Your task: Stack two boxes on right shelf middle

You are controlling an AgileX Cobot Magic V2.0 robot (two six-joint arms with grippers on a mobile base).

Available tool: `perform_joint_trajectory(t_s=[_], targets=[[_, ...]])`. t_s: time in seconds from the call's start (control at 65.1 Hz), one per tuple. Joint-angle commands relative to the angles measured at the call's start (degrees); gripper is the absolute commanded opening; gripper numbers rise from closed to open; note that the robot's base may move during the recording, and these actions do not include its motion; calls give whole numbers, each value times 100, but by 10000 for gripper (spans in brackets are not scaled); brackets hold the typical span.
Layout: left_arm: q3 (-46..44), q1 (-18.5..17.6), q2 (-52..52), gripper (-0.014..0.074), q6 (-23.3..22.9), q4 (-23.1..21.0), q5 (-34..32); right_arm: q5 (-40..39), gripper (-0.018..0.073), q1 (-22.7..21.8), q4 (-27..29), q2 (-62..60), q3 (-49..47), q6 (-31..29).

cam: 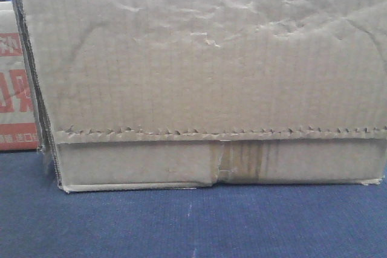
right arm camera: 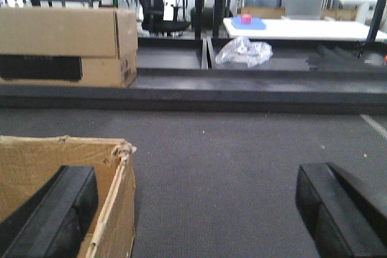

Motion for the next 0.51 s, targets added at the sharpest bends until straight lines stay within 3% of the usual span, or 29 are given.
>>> perform_joint_trajectory(t_s=[0.0,0.108,0.23,0.492], targets=[[-663,-31,566,540,-38,-10,669,-101,570,-9,-9,28,-34,3],[-1629,35,1441,536,-46,2,1547,-101,570,-9,-9,28,-34,3],[-2533,346,2399,536,56,2,2386,-101,570,24,-9,26,-34,3],[-3281,1354,3720,536,1086,-593,3016,-89,570,130,-9,26,-34,3]])
